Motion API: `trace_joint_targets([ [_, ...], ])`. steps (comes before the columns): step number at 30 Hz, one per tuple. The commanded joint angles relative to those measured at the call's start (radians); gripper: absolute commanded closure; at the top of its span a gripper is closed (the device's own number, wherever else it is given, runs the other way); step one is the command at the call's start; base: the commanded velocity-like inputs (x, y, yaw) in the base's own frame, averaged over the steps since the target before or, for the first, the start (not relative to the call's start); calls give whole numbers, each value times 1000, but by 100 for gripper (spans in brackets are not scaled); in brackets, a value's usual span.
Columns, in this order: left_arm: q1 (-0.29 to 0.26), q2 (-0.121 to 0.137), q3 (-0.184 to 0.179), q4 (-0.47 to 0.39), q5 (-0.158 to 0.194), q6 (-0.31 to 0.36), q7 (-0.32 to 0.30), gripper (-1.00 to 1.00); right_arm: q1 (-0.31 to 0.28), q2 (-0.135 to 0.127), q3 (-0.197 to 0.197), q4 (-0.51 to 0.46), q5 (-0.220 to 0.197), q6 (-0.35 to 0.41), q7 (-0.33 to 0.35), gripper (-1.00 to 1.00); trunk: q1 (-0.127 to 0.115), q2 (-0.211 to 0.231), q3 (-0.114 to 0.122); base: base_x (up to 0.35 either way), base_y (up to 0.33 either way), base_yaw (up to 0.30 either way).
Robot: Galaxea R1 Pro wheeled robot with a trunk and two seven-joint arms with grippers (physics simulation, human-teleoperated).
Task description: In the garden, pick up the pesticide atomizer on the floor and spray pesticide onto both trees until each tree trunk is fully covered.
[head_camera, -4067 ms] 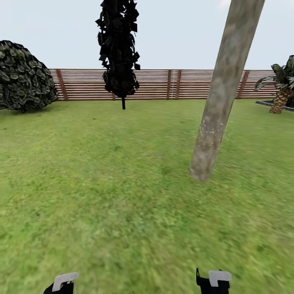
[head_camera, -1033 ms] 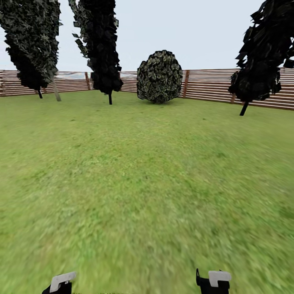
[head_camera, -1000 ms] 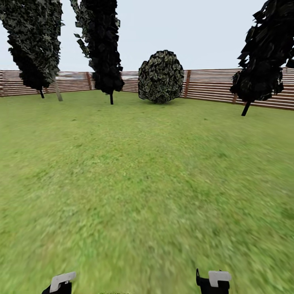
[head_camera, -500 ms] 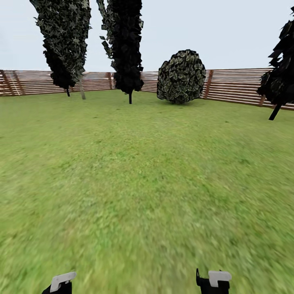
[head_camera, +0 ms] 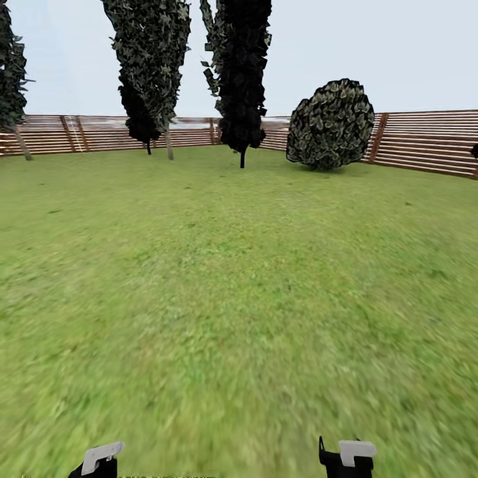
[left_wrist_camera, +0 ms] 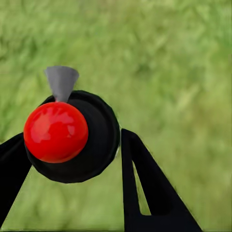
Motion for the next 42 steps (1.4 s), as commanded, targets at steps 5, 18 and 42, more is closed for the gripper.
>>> trace_joint_targets([
  [5, -1, 0, -8, 2, 5, -3, 3, 100, 0, 0, 9, 0, -1, 0, -8, -100, 0, 0, -1, 0, 0, 286],
  [18, -1, 3, -9, 0, 2, -6, -6, 100, 0, 0, 9, 0, -1, 0, -8, -100, 0, 0, -1, 0, 0, 286],
  [42, -1, 8, -7, 1, 12, -4, 5, 100, 0, 0, 9, 0, -1, 0, -8, -100, 0, 0, -1, 0, 0, 286],
])
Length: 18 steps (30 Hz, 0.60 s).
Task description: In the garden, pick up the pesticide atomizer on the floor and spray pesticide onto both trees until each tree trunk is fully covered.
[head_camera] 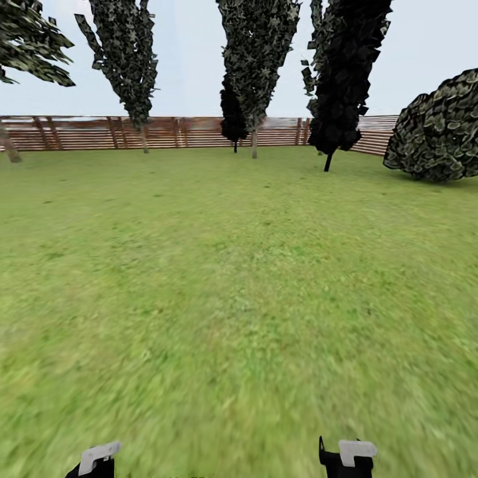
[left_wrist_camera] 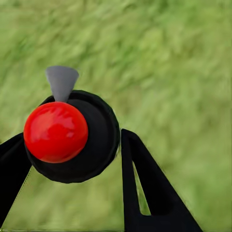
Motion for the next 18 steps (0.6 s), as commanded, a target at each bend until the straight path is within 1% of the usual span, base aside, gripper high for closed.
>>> trace_joint_targets([
  [1, -1, 1, -9, 0, 5, -2, 4, 100, 0, 0, 9, 0, -1, 0, -8, -100, 0, 0, -1, 0, 0, 286],
  [18, -1, 0, -10, 0, 4, -1, 4, 100, 0, 0, 9, 0, -1, 0, -8, -100, 0, 0, -1, 0, 0, 286],
])
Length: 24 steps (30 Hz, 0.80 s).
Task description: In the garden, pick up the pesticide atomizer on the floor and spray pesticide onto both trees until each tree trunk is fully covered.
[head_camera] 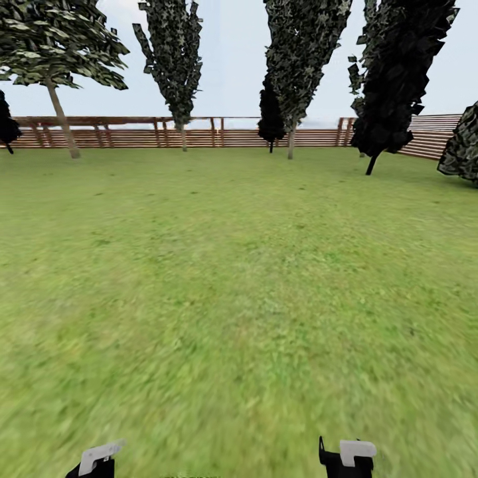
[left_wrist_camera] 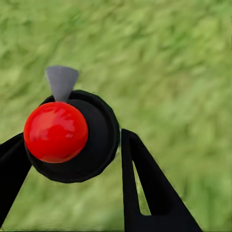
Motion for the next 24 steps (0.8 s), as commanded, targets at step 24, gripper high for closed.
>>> trace_joint_targets([
  [24, -1, -2, -8, 0, 5, -1, 4, 100, 0, 0, 9, 0, 0, -1, -8, -100, 0, 0, -1, 0, 58, 286],
])
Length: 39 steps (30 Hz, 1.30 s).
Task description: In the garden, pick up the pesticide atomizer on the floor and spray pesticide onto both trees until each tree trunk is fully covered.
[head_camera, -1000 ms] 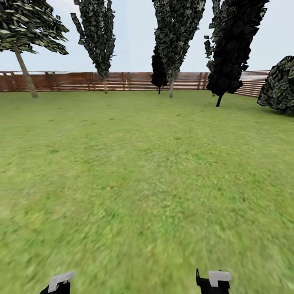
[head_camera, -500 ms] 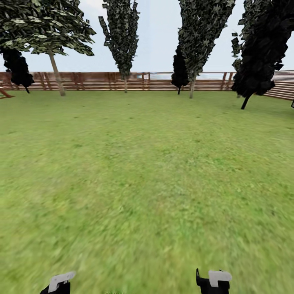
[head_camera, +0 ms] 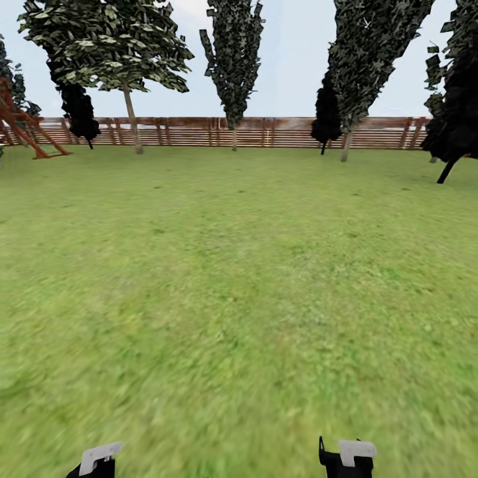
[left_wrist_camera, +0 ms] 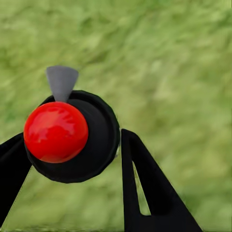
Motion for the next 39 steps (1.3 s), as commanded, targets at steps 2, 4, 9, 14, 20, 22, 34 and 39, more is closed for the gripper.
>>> trace_joint_targets([
  [2, -1, 0, -8, 0, 5, -3, 4, 100, 0, 0, 9, 0, 0, 0, -8, -100, 0, 0, -1, 0, 0, 286],
  [4, -1, 0, -8, 0, 5, -3, 4, 100, 0, 0, 9, 0, 0, 0, -8, -100, 0, 0, -1, 0, 0, 286],
  [9, -1, 0, -8, -1, 6, -3, 4, 100, -1, 0, 9, 0, 0, 0, -8, -100, 0, 0, -1, 0, 0, 286],
  [14, -1, 1, -7, 0, 7, -3, 4, 100, 0, 0, 9, 0, 0, 0, -8, -100, 0, 0, -1, 28, 0, 286],
  [20, -1, 3, -7, 0, 65, -4, 4, 100, 0, 0, 9, 0, 0, 0, -8, -100, 0, 0, -1, 277, 60, 286],
  [22, -1, 3, -7, 0, 73, -3, 3, 100, 0, 0, 9, 0, 0, 0, -8, -100, 0, 0, -1, 316, 142, 286],
  [34, -1, -1, -11, 0, 69, -4, -1, 100, -1, 0, 9, 0, 0, 0, -8, -100, 0, 0, -1, 134, 50, 286],
  [39, -1, 0, -11, 0, 68, -4, 0, 100, 0, 0, 9, 0, 1, 0, -6, -100, 0, 0, -1, 306, 59, 271],
])
